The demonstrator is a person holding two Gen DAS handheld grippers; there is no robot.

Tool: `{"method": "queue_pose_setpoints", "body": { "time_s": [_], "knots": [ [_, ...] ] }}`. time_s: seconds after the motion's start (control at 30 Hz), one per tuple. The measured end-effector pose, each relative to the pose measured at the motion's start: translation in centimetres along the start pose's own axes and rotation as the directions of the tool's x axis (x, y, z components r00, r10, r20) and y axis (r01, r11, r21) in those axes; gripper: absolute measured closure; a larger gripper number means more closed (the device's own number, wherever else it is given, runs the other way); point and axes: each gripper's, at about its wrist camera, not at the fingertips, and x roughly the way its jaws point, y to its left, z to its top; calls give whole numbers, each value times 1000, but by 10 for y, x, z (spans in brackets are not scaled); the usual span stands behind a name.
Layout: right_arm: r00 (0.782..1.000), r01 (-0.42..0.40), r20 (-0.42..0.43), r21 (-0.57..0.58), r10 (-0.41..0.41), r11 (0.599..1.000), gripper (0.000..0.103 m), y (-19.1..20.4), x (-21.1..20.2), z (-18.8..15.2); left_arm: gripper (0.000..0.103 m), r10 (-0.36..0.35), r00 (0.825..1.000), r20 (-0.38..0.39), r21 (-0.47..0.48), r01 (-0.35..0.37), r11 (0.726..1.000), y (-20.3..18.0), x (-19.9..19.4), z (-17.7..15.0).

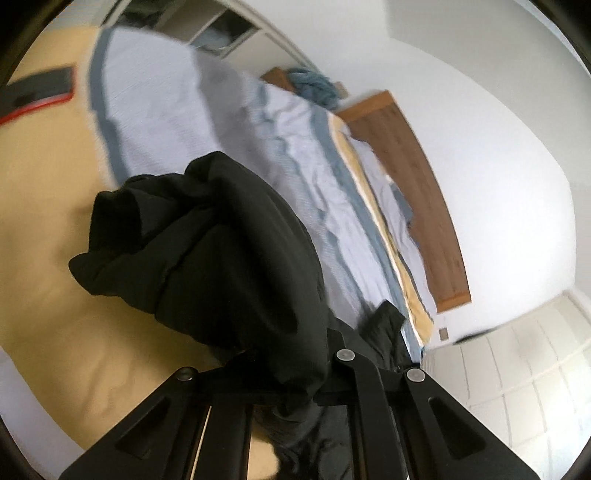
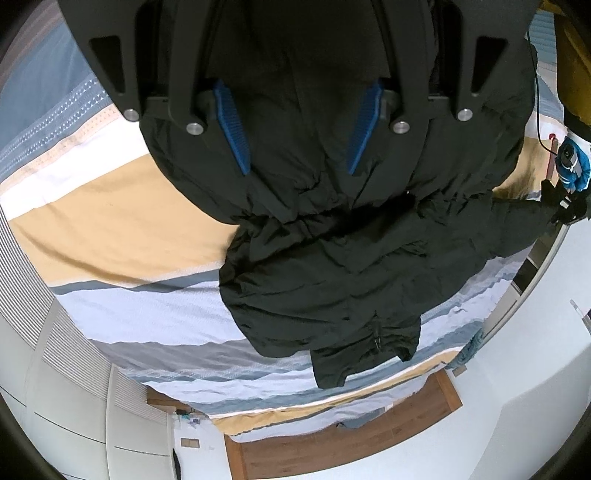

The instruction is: Fold large clothes

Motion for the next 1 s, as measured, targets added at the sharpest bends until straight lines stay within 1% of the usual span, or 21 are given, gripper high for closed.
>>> {"method": "queue_pose_setpoints", "body": {
  "time_s": [0.1, 0.17, 0.2, 0.23, 0.33, 0.43, 0.53, 0.6, 0.63, 0.83, 0.97, 1.0],
  "knots": [
    [1000, -11, 20, 7, 11, 1000, 50, -6, -10, 0, 96, -9, 1000, -7, 81, 10, 997, -31, -2, -9],
    [999, -17, 32, 21, 17, 1000, 50, -12, -15, 0, 96, -14, 1000, -20, 158, 18, 987, -59, -4, -24],
    [999, -22, 38, 27, 21, 999, 50, -14, -17, 0, 96, -16, 1000, -26, 180, 20, 983, -67, -4, -29],
    [999, -28, 43, 33, 27, 999, 50, -16, -19, -1, 96, -17, 999, -38, 224, 25, 974, -83, -4, -40],
    [998, -47, 55, 45, 44, 998, 50, -22, -23, -3, 96, -14, 997, -73, 314, 36, 949, -114, 1, -66],
    [996, -61, 63, 53, 58, 997, 50, -27, -26, -5, 96, -9, 994, -109, 377, 50, 925, -137, 9, -90],
    [995, -74, 75, 76, 68, 994, 50, -38, -29, -8, 96, 9, 988, -152, 450, 61, 891, -159, 19, -120],
    [994, -80, 79, 92, 72, 993, 50, -46, -30, -9, 96, 22, 984, -175, 483, 67, 873, -166, 26, -138],
    [994, -82, 80, 100, 74, 992, 50, -49, -30, -10, 96, 33, 981, -193, 506, 70, 860, -173, 32, -150],
    [993, -93, 83, 133, 83, 987, 50, -65, -30, -17, 96, 97, 961, -257, 579, 73, 812, -181, 57, -210],
    [993, -96, 82, 146, 85, 985, 50, -72, -31, -20, 96, 158, 947, -279, 621, 52, 782, -178, 73, -239],
    [993, -97, 82, 150, 85, 984, 50, -74, -31, -20, 95, 173, 944, -281, 629, 45, 776, -178, 80, -241]
  ]
}}
